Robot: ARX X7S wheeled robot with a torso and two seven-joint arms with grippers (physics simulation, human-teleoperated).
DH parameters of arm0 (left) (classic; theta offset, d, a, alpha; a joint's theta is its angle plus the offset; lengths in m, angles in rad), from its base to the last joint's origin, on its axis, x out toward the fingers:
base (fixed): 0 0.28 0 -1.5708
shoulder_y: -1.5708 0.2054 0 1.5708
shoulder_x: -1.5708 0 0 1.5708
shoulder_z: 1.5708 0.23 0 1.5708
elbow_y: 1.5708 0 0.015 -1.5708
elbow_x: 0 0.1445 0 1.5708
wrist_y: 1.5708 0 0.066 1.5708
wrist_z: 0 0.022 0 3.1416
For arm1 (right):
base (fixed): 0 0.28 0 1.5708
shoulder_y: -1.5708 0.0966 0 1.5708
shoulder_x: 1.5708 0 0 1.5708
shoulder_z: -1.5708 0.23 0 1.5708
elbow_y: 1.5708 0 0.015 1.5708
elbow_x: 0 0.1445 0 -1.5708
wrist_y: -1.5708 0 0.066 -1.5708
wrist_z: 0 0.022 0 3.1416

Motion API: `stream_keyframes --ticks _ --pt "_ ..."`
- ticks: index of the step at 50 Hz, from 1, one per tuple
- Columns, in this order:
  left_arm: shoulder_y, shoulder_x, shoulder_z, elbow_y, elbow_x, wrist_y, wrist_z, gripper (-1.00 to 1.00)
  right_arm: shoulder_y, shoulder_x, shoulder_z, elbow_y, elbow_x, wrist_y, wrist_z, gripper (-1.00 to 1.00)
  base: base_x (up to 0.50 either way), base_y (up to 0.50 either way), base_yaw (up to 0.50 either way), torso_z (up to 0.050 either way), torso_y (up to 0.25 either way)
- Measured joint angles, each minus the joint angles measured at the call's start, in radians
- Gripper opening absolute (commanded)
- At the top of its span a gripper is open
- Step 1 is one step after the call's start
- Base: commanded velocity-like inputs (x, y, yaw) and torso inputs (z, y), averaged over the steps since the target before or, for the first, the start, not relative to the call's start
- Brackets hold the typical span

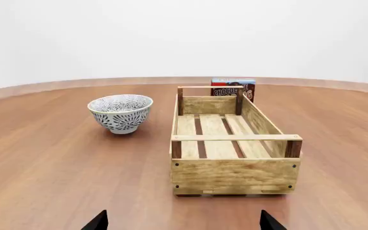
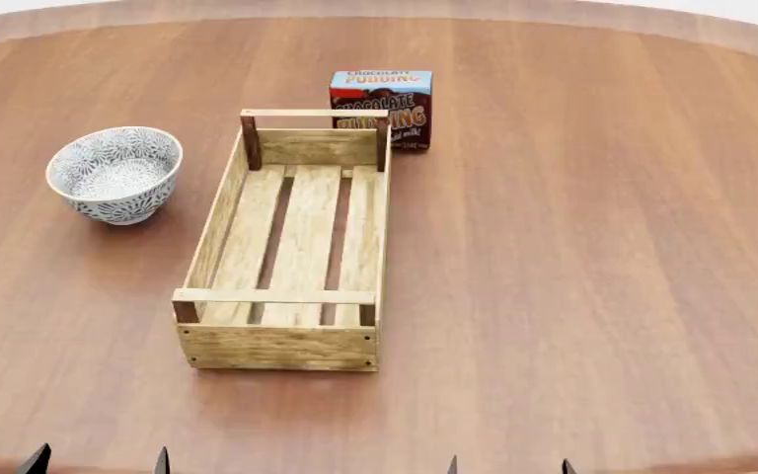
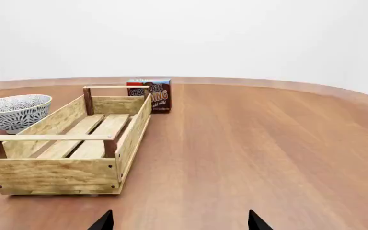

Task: Pick up the bowl on the left and put it in the tray.

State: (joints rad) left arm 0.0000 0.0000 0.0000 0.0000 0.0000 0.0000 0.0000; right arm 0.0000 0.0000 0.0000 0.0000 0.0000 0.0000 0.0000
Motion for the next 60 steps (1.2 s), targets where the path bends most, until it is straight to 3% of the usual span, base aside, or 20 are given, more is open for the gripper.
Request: stream_keyframes --ticks 24,60 --pt "0.002 -0.046 0.054 -0.002 -0.049 0.009 -0.055 1.00 -0.007 0.051 -0.071 -0.004 0.030 -0.023 0.047 1.00 0.00 0.00 0.00 0.000 0.000" --pt "0.001 -0.094 0.110 -0.010 -0.101 0.015 -0.108 1.00 -0.012 0.100 -0.132 -0.008 0.064 -0.042 0.099 1.00 0.00 0.50 0.00 0.000 0.000"
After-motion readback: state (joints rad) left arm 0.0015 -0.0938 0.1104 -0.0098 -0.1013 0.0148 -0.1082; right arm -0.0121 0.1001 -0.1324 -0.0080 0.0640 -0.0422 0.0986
